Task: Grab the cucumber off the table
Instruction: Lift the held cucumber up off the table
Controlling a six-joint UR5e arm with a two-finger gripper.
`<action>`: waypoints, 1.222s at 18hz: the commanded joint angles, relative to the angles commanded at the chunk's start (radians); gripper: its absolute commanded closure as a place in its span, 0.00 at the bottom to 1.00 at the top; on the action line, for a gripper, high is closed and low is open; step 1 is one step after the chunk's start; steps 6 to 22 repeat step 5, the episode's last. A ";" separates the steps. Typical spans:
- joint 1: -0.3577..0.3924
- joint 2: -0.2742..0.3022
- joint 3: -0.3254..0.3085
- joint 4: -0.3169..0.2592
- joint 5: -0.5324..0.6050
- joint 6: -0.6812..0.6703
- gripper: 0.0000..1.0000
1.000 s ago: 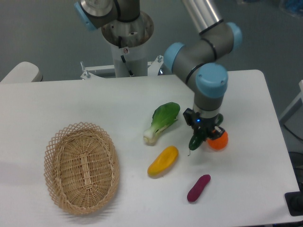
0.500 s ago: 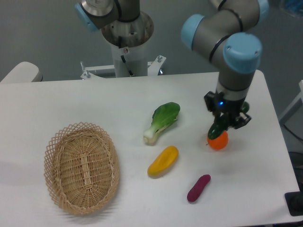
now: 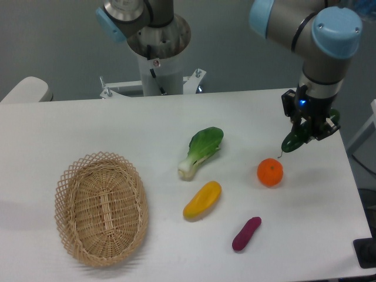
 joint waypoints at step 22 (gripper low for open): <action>-0.006 -0.002 0.006 0.000 0.000 -0.008 0.86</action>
